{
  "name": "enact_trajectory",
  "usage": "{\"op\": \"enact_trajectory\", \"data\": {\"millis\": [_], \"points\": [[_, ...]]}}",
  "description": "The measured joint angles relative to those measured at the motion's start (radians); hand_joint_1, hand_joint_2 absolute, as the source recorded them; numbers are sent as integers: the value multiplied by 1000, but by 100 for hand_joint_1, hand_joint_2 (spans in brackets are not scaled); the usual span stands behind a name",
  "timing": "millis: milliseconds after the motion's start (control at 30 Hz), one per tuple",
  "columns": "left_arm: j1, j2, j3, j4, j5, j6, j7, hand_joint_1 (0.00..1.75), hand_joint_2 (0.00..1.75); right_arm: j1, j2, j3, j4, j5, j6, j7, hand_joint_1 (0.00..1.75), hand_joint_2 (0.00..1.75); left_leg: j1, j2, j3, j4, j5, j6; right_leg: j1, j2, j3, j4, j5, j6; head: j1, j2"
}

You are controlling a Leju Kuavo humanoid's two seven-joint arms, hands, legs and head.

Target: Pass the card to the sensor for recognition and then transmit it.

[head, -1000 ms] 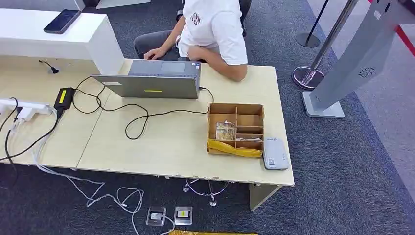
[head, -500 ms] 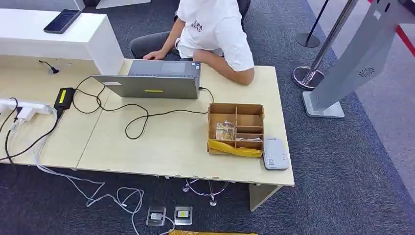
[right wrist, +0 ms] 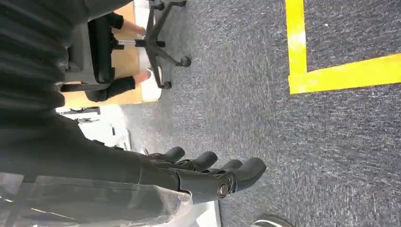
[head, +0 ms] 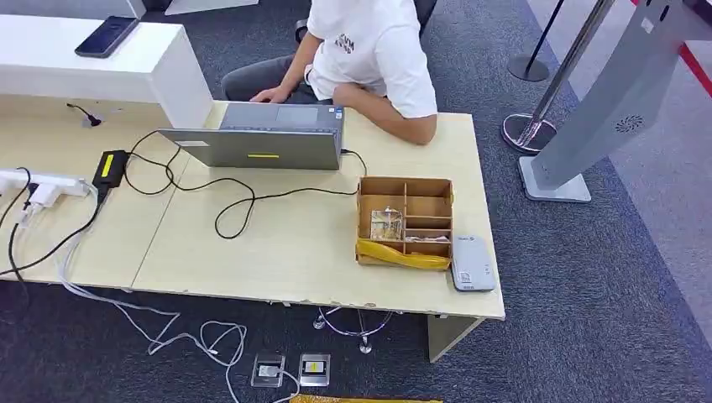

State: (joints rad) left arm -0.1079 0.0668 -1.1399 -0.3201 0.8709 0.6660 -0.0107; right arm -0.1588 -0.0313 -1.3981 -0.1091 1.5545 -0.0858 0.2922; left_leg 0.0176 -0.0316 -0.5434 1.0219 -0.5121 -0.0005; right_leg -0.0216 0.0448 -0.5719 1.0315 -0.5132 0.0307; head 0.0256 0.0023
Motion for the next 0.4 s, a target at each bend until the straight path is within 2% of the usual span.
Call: {"op": "enact_trajectory", "data": {"millis": [400], "points": [[-1, 0, -4, 0, 8, -2, 8, 0, 175, 0, 0, 0, 2, 0, -9, 6, 0, 175, 0, 0, 0, 0, 0, 0, 0, 0, 0, 0, 0, 0, 0, 0]]}}
